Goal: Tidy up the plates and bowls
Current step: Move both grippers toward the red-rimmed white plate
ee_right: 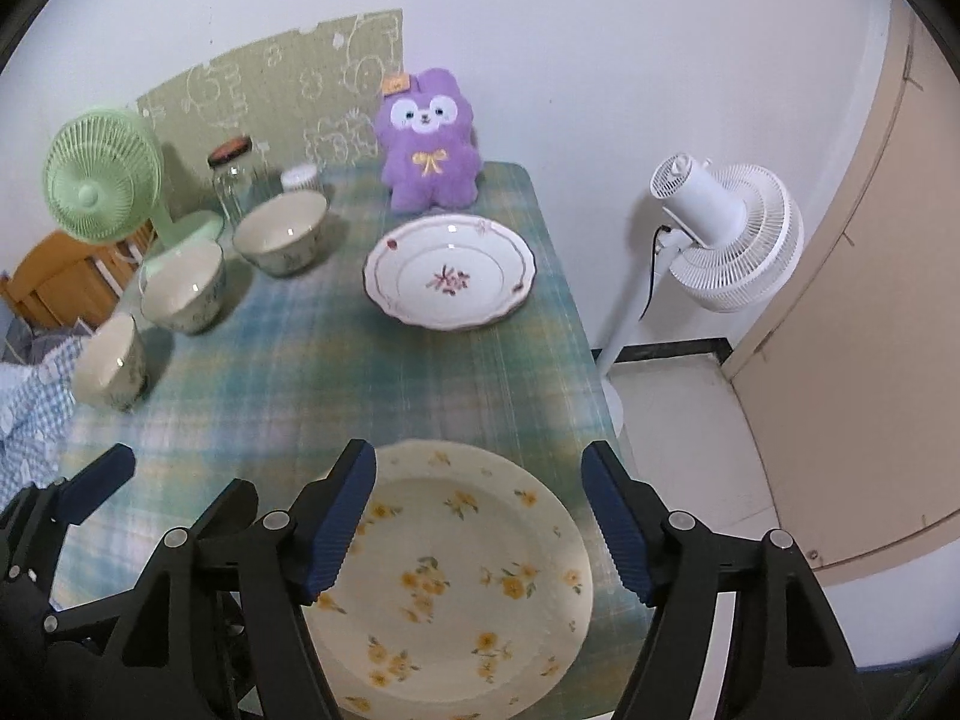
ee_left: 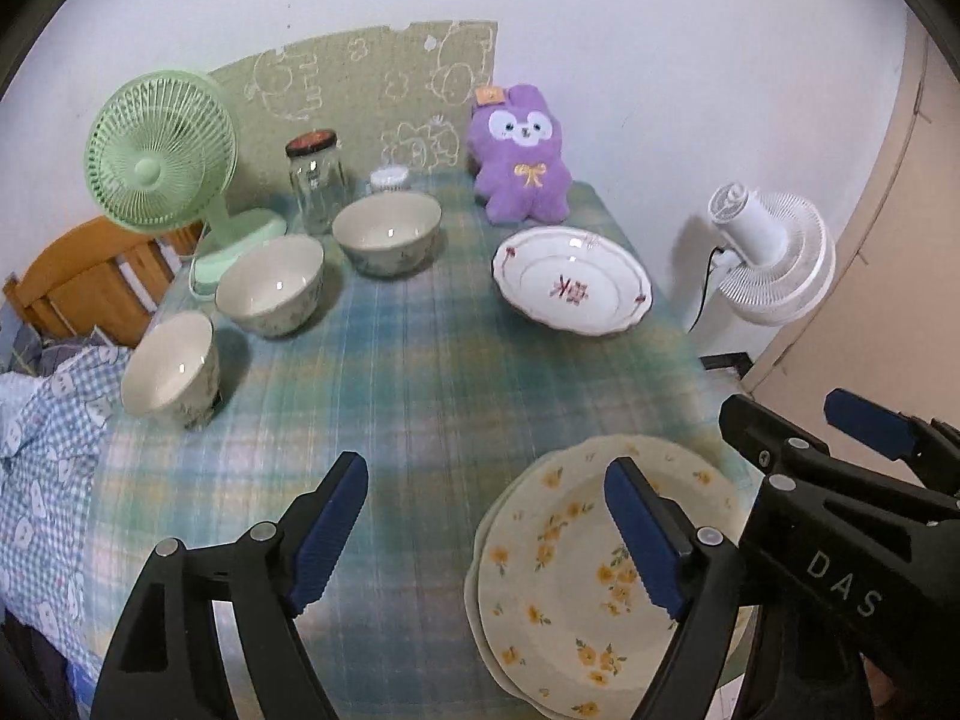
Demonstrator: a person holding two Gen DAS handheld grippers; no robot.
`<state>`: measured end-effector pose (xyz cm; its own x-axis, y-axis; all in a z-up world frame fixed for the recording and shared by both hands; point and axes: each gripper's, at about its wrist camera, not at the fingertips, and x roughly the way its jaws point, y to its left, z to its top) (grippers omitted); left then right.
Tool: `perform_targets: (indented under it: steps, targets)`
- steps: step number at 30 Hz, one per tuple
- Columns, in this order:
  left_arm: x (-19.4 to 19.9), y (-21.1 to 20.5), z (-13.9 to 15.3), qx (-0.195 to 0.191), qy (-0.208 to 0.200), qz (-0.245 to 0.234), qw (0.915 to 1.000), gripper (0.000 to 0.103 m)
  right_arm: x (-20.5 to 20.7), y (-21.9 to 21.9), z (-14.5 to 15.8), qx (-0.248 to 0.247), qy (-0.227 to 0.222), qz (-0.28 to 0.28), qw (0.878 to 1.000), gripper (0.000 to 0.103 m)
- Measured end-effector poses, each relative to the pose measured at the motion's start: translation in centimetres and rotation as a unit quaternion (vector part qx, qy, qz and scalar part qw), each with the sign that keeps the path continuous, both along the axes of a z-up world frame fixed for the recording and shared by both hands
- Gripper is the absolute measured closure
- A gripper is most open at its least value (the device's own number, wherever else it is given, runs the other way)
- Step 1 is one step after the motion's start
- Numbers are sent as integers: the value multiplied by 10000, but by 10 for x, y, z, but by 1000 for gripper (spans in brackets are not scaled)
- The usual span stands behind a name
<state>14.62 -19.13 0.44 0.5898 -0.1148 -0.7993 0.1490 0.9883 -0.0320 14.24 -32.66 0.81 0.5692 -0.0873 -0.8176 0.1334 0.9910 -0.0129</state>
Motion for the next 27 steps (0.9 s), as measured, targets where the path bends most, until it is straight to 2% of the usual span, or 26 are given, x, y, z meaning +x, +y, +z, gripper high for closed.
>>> perform_targets:
  steps: [4,10,18,27]
  targets:
    - [11,0,17,64,-216,-79,9997,20,7,2,19,21,-172,18,9998,29]
    - [37,-6,27,12,-252,-13,9997,20,34,-8,33,124,-311,94,9994,29]
    - [88,-27,23,131,-333,251,9990,21,90,-26,32,55,-394,285,9988,29]
    - [147,-46,5,177,-308,518,9980,22,154,-52,14,185,-352,393,9984,29]
